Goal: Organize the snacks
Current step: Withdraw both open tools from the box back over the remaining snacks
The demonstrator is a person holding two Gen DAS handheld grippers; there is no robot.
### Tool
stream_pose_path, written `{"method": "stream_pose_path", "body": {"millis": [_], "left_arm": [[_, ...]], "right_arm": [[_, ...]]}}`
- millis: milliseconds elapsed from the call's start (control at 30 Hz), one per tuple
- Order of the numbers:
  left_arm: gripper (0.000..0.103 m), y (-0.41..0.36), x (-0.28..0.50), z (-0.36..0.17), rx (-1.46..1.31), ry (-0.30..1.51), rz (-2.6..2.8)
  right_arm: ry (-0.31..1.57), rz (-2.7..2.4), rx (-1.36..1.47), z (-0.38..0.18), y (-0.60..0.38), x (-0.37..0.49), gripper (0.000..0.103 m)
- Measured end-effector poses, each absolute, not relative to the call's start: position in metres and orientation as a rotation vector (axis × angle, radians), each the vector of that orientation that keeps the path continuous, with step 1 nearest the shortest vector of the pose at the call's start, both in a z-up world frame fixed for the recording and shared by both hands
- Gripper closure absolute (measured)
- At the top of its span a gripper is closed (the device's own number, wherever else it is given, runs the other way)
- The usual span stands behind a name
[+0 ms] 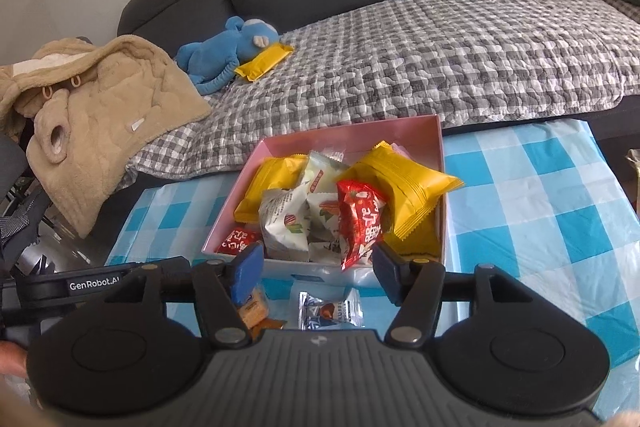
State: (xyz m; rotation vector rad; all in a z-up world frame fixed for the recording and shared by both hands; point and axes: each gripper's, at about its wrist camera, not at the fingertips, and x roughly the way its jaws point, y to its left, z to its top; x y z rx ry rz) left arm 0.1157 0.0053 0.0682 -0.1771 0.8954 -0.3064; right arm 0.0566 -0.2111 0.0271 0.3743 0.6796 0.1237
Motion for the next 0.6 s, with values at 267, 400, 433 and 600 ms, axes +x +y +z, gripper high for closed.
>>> {"method": "stream_pose_path", "body": {"millis": [267, 400, 433, 600], "left_arm": [[0.047, -0.001, 0.099, 0.069, -0.138, 0.934, -0.284], [0.035, 0.0, 0.092, 0.068, -0.144, 0.952, -0.284], [0.034, -0.001, 0.091, 0.068, -0.14, 0.953, -0.285], [0.026, 0.002, 0.091, 0.067, -0.133, 0.961, -0.26]], "right_arm": [[0.715, 0.125, 0.348, 0.027, -0.197, 0.044, 0.029], [0.749, 0.11, 0.374, 0.023, -0.198, 0.042, 0.026], [0.752, 0.109, 0.376, 0.023, -0.199, 0.041, 0.025], [0.758, 0.088, 0.387, 0.023, -0.202, 0.031, 0.016]]}}
